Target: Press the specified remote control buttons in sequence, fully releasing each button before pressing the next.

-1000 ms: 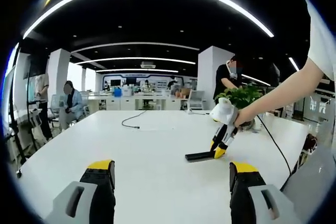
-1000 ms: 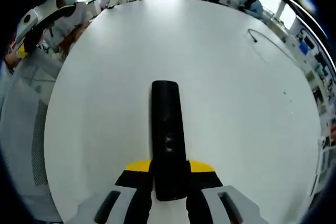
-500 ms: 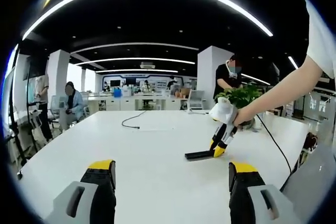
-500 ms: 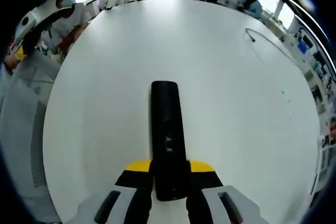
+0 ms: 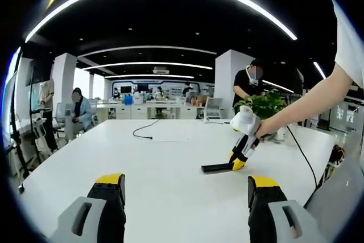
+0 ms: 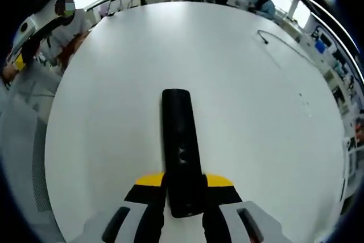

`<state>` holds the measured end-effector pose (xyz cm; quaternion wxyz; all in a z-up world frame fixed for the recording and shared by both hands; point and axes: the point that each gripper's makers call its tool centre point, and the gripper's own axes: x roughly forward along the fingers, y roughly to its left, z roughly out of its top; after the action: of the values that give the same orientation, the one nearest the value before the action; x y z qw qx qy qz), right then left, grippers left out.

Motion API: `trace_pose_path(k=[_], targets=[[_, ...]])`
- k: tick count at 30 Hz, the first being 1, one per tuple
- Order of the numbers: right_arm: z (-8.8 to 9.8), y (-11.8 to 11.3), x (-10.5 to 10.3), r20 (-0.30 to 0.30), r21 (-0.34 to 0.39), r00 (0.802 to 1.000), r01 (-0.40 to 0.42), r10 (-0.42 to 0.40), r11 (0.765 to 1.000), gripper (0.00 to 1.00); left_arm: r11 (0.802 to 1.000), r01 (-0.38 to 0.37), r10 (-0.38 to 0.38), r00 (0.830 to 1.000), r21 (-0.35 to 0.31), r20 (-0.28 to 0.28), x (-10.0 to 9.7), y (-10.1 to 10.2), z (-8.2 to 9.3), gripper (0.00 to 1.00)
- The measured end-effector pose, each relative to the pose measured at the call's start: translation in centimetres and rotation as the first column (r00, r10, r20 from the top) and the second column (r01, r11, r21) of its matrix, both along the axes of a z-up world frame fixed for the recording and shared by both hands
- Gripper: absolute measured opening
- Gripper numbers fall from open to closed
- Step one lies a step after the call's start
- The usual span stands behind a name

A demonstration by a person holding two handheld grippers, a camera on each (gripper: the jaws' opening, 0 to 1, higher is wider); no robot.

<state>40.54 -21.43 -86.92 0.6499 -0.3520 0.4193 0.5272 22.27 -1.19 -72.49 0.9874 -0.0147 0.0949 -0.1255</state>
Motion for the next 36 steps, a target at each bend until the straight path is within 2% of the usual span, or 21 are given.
trace_pose_path(k=[9,13,14,15,18,24,26,29,31,34,35,36], targets=[[0.1,-0.5,0.7,0.030,0.053,0.990,0.134,-0.136,0.990,0.31,1.000,-0.004,0.004,1.000,-0.004,-0.002,0.1,0.1,0.0,0.93],[0.0,-0.7,0.6,0.009,0.100,0.977,0.213,-0.215,0.972,0.31,1.000,0.000,0.000,1.000,-0.004,-0.005,0.1,0.0,-0.1,0.93],[0.0,-0.6,0.3,-0.019,0.117,0.968,0.250,-0.249,0.961,0.35,1.000,-0.001,0.001,1.000,-0.004,-0.006,0.1,0.0,-0.1,0.93],[0.3,-0.3,0.2,-0.035,0.170,0.957,0.289,-0.287,0.942,0.37,1.000,-0.001,0.001,1.000,-0.004,-0.006,0.1,0.0,-0.1,0.93],[0.6,-0.3,0.0,-0.056,0.230,0.933,0.360,-0.357,0.904,0.41,1.000,0.003,-0.003,1.000,-0.002,-0.009,0.1,-0.1,-0.2,0.93],[1.2,-1.4,0.3,-0.022,0.324,0.892,0.433,-0.451,0.841,0.51,1.000,0.008,-0.008,1.000,-0.002,-0.012,0.1,-0.2,-0.3,0.93],[1.8,-1.7,0.1,-0.029,0.370,0.869,0.469,-0.494,0.802,0.54,1.000,0.010,-0.010,1.000,-0.002,-0.015,0.1,-0.3,-0.3,0.93],[2.8,-2.2,0.2,-0.015,0.429,0.837,0.500,-0.547,0.752,0.63,1.000,0.016,-0.016,0.999,-0.010,-0.028,0.1,-0.4,-0.5,0.93],[3.5,-2.5,0.1,0.014,0.455,0.827,0.496,-0.562,0.740,0.70,1.000,0.015,-0.015,1.000,-0.008,-0.024,0.0,-0.4,-0.5,0.93],[4.8,-2.7,-0.4,0.044,0.510,0.805,0.491,-0.591,0.707,0.76,1.000,0.014,-0.015,1.000,-0.008,-0.026,0.0,-0.3,-0.5,0.93],[5.5,-2.8,-0.7,0.058,0.537,0.791,0.490,-0.609,0.687,0.79,1.000,0.015,-0.015,1.000,-0.006,-0.027,0.0,-0.3,-0.6,0.93],[5.8,-2.9,-0.9,0.062,0.549,0.791,0.483,-0.609,0.682,0.81,1.000,0.015,-0.016,1.000,-0.005,-0.027,0.0,-0.4,-0.5,0.93]])
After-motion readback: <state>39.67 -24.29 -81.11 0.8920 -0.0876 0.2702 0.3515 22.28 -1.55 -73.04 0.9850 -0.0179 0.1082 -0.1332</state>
